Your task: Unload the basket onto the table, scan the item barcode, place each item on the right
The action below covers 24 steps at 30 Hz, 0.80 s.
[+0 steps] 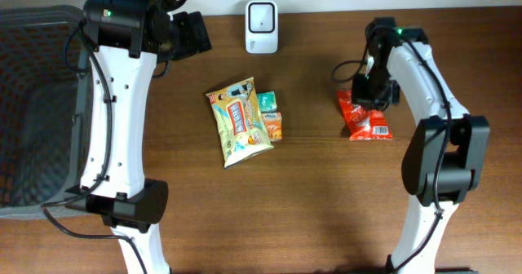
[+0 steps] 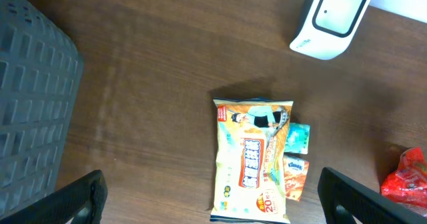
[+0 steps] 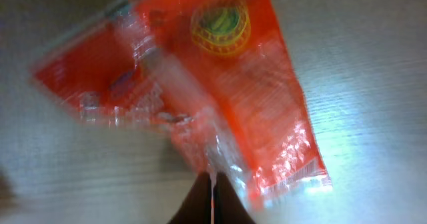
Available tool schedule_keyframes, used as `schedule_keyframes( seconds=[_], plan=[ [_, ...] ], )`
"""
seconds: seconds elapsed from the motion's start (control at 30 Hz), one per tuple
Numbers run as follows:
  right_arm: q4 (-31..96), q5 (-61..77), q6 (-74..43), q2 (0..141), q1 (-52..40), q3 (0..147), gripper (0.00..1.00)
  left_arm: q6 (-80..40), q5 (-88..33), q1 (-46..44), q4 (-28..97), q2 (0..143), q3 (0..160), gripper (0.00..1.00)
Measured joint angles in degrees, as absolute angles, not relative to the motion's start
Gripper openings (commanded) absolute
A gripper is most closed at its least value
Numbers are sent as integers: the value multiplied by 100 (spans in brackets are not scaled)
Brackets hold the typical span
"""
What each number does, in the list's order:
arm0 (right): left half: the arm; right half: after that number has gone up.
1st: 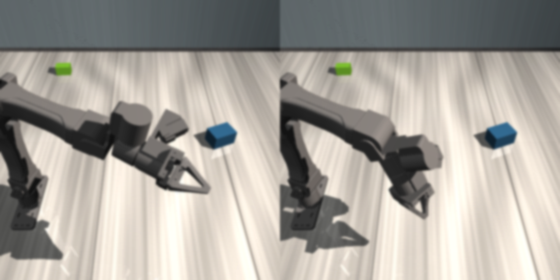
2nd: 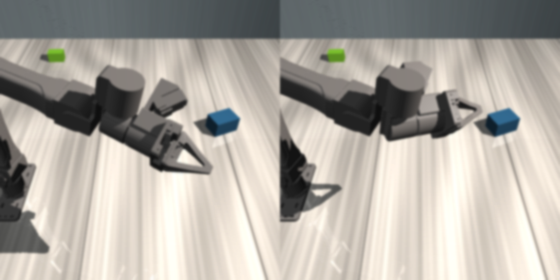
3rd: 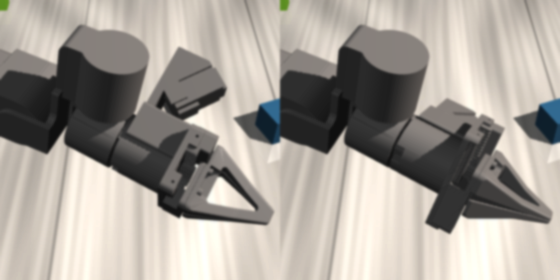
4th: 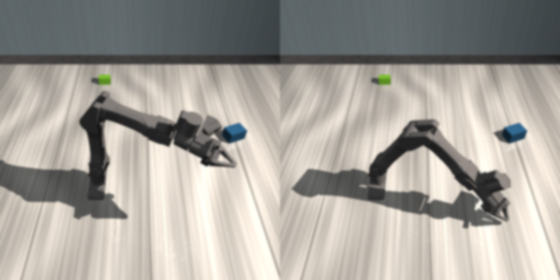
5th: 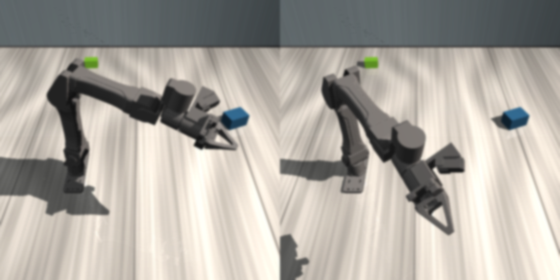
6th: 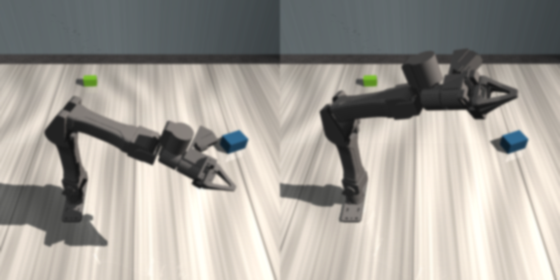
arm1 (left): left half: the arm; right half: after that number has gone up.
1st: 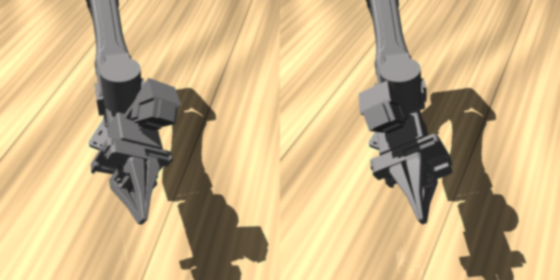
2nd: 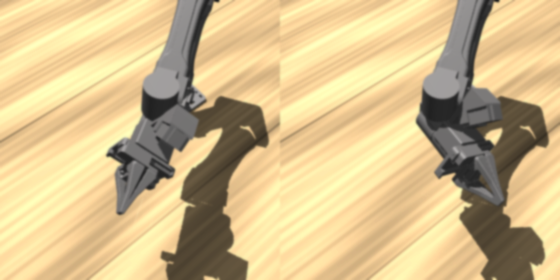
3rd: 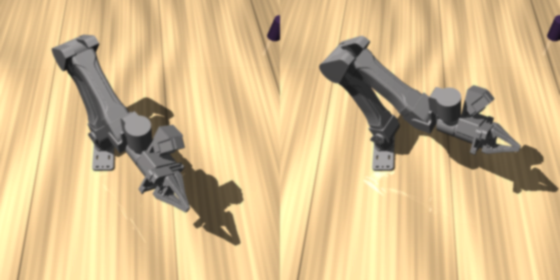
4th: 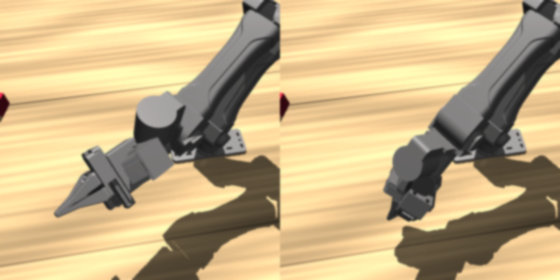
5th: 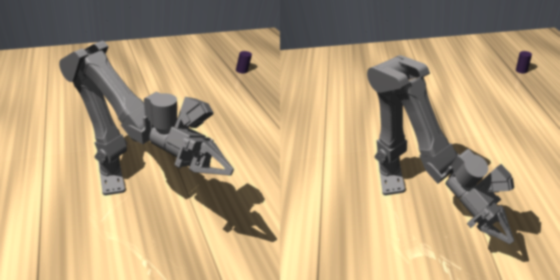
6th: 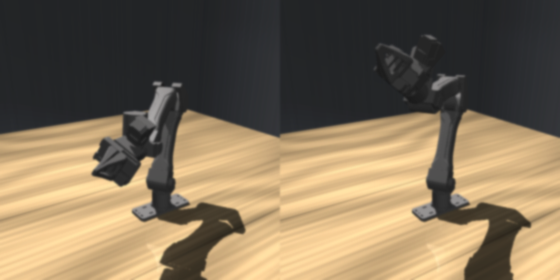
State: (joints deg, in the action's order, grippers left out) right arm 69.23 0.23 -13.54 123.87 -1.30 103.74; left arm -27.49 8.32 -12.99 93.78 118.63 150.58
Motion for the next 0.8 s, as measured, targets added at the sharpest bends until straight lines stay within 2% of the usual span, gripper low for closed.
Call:
schedule_keyframes(
  seconds=[0.13, 0.2, 0.27, 0.37, 0.43, 0.63, 0.8],
  plan=[
    [5089, 366, -1452, 12213, -27, 9056, 4, -2749, 829, -1299, 9378, 11863, 15056, 99],
    [4856, 604, -1481, 12140, -1, 8910, 4, -2749, 832, -1299, 9373, 11863, 15056, 99],
    [5225, 952, -1500, 12208, 1, 8997, 4, -2749, 832, -1299, 9371, 11863, 15056, 99],
    [6995, 1015, -1332, 12381, -3, 10503, 4, -2749, 832, -1299, 9367, 11863, 15056, 99],
    [7360, 797, -1223, 12333, -3, 11281, 4, -2749, 829, -1299, 9369, 11863, 15056, 99],
    [7408, -150, -1135, 12296, 69, 11266, 4, -2749, 832, -1299, 9369, 11863, 15056, 99],
    [6346, 5, -1135, 12381, 191, 10101, 4, -2749, 832, -1299, 9373, 11863, 15056, 99]
  ],
)
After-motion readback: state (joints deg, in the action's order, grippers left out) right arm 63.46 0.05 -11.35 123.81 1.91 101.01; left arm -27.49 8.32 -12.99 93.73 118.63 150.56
